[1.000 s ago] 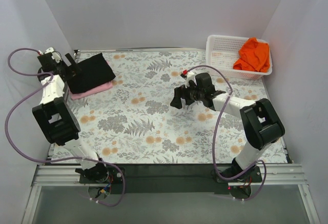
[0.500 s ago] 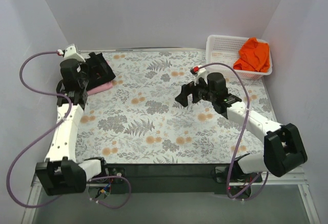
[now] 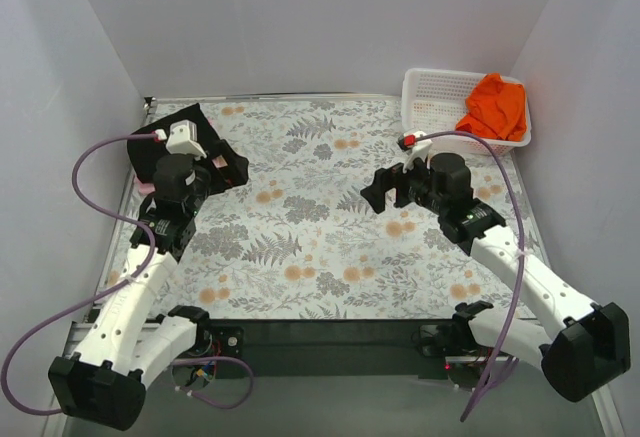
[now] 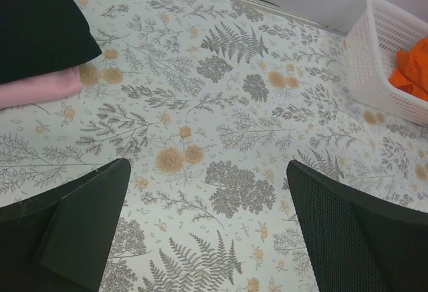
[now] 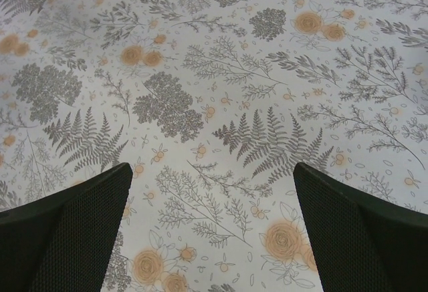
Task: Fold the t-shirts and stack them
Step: Neatly place the folded tshirt to the corner
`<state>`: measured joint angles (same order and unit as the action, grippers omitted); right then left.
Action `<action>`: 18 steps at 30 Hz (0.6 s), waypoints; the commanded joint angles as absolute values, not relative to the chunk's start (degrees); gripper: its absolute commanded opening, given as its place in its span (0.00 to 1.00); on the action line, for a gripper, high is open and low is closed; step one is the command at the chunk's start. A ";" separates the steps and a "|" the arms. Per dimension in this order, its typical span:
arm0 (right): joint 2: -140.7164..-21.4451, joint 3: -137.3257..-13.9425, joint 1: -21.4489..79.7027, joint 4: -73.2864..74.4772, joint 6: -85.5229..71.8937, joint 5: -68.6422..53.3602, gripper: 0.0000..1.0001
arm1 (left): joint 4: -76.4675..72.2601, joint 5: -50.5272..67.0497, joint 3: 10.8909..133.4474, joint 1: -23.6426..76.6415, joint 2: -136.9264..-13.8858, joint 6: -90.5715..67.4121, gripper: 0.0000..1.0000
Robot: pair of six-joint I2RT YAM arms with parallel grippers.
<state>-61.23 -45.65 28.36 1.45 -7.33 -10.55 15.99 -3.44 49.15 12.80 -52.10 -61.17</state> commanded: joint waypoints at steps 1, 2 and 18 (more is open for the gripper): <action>-57.40 -45.09 28.48 3.77 -8.00 -7.30 0.98 | 17.66 -6.50 51.15 14.59 -50.10 -61.17 0.96; -56.52 -44.91 28.48 4.13 -8.09 -6.60 0.98 | 17.93 -6.68 51.33 14.94 -49.84 -61.35 0.97; -50.98 -43.24 28.48 10.19 -8.09 -2.29 0.98 | 20.39 -9.49 53.09 20.83 -49.31 -62.58 0.98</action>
<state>-51.99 -42.98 28.36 9.30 -8.62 -3.95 19.59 -8.29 51.11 20.05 -50.92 -62.63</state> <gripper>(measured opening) 0.985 0.973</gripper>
